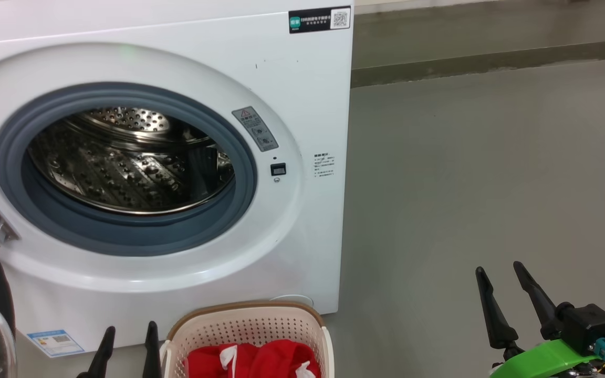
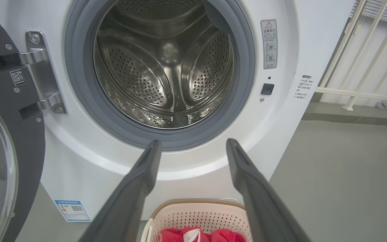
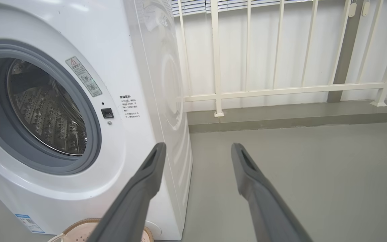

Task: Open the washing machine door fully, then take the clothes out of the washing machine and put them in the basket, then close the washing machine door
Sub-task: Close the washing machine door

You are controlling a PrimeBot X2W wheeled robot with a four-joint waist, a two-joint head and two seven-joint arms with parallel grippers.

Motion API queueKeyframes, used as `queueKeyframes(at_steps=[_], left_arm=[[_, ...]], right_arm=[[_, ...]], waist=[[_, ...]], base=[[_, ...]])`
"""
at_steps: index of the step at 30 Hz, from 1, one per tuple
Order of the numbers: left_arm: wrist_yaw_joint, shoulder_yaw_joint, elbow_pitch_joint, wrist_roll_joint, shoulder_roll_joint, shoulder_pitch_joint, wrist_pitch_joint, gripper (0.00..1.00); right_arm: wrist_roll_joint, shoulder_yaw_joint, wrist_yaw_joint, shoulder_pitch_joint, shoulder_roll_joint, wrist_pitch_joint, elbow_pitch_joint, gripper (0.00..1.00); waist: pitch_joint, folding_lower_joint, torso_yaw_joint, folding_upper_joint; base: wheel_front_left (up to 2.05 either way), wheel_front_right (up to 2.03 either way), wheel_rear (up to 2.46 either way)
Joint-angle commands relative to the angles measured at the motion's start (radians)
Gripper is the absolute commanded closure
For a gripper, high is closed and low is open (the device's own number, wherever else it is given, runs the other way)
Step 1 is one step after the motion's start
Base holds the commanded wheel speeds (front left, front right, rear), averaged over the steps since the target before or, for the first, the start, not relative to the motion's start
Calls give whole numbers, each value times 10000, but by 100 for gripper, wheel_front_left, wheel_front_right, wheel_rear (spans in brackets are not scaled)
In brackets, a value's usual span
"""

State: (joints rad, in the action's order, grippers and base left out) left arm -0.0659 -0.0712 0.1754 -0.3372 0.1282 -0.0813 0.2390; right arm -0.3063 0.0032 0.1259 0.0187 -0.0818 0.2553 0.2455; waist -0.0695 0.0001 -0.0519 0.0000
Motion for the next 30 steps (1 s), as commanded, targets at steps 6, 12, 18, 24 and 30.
queueKeyframes(at_steps=[6, 12, 18, 24, 30], left_arm=[[-162, 273, -372, -33, 136, 174, -27, 0], [-94, 221, -493, -155, 98, 176, -5, 0], [-58, 111, -619, -112, 143, 147, -4, 0], [-215, 54, -653, -37, 160, 119, -63, 0], [-308, -3, -710, -16, 163, 117, -80, 0]], right_arm=[[6, 179, 48, -183, -98, 65, -203, 0], [9, 189, 48, -189, -90, 65, -194, 0], [-15, 169, 48, -209, -127, 65, -166, 0], [-23, 180, 48, -247, -127, 65, -162, 0], [-29, 183, 48, -244, -129, 65, -144, 0]], waist=[[-13, -1, 9, 0], [21, -1, 25, 0], [62, -1, 44, 0], [117, -1, 33, 0], [157, -1, 70, 0]], base=[[-136, 136, 0], [-205, 205, 0], [-149, 149, 0], [-67, 67, 0], [-4, 4, 0]])
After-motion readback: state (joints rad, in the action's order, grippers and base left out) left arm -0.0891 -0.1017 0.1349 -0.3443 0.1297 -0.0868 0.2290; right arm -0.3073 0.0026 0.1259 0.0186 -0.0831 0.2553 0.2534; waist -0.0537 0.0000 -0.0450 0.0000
